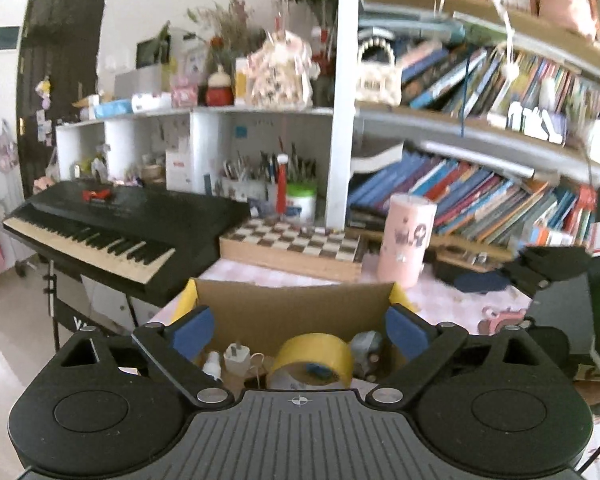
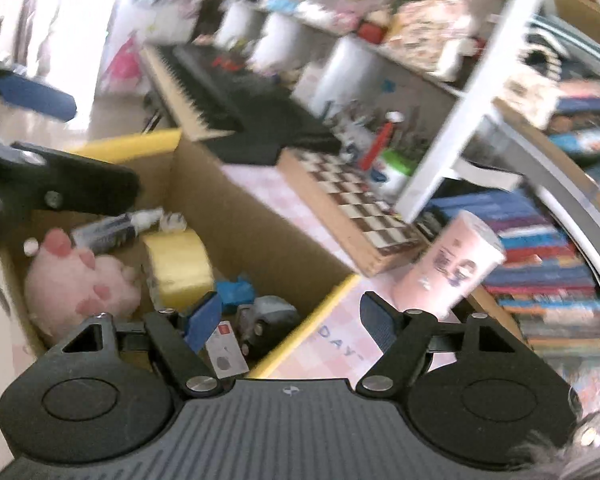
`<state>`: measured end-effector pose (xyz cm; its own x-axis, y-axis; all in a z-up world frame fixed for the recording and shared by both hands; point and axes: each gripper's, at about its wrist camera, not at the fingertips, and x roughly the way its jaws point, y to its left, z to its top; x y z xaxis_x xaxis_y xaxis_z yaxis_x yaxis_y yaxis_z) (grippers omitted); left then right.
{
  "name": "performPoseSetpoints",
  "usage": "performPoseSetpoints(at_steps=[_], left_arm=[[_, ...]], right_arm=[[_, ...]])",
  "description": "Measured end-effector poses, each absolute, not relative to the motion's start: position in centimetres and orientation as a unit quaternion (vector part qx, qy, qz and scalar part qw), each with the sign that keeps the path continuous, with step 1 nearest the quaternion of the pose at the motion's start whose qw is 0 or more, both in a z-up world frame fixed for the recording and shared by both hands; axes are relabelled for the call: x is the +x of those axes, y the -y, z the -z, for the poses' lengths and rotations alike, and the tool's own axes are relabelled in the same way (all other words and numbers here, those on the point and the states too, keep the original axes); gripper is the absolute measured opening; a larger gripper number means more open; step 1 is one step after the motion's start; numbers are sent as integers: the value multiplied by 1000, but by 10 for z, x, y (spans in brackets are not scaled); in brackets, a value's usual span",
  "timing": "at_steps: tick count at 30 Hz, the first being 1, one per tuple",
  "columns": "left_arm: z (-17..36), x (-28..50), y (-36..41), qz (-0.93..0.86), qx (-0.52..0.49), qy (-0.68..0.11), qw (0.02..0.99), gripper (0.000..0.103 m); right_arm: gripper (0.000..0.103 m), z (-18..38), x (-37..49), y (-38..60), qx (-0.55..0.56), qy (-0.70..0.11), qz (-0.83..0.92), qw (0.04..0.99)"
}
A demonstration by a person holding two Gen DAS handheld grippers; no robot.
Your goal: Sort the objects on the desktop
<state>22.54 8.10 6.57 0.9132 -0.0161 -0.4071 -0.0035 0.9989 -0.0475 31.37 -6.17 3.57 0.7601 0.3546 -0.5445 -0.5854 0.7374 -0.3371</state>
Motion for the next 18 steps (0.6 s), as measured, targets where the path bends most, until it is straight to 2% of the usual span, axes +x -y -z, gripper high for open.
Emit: performPoseSetpoints(at_steps=[8,18], left_arm=[[-75,172,-83,3,-34,-178,983,98],[-61,107,-79,11,-38,-183,982,98]], right_arm=[[76,-54,258,105,-134,-212,-173,953],[79,-44,166,129,-63,-201,-75,975]])
